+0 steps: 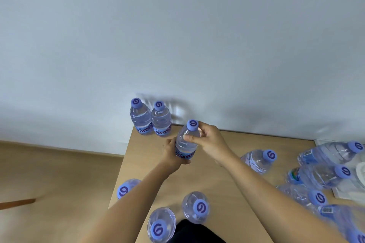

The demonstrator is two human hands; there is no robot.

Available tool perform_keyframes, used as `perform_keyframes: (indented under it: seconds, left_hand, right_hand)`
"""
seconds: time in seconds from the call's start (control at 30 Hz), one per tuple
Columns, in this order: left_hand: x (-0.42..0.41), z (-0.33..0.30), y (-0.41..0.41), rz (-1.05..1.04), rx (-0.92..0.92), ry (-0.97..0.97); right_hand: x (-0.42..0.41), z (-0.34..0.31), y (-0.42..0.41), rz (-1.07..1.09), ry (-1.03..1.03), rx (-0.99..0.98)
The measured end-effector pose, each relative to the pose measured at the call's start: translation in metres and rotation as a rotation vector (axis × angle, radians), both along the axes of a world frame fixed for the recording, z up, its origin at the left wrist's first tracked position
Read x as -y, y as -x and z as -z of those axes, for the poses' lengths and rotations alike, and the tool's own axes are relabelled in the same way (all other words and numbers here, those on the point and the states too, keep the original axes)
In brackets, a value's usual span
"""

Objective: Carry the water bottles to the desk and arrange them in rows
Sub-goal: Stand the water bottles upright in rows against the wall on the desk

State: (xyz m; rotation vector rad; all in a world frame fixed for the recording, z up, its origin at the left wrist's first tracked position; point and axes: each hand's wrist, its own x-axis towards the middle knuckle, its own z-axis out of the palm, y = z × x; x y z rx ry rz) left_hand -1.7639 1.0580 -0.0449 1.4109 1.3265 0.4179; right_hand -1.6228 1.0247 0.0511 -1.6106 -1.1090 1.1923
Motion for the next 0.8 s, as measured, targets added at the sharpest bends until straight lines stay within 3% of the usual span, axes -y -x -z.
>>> perform_keyframes:
  seconds: [0.23, 0.63, 0.8]
  left_hand:
    - [0.005, 0.031, -0.003, -0.115, 0.065, -0.016]
    - [-0.015, 0.033, -0.019, -0.307, 0.086, -0.09]
    - [-0.024, 0.026, -0.034, -0.448, 0.099, -0.056]
  right_hand:
    - [-0.002, 0.022, 0.006, -0.026, 0.032, 0.084]
    - [-0.032, 0.034, -0.004, -0.101, -0.059, 0.113]
    - [-0.052, 0.033, -0.011, -0.185, -0.124, 0.329]
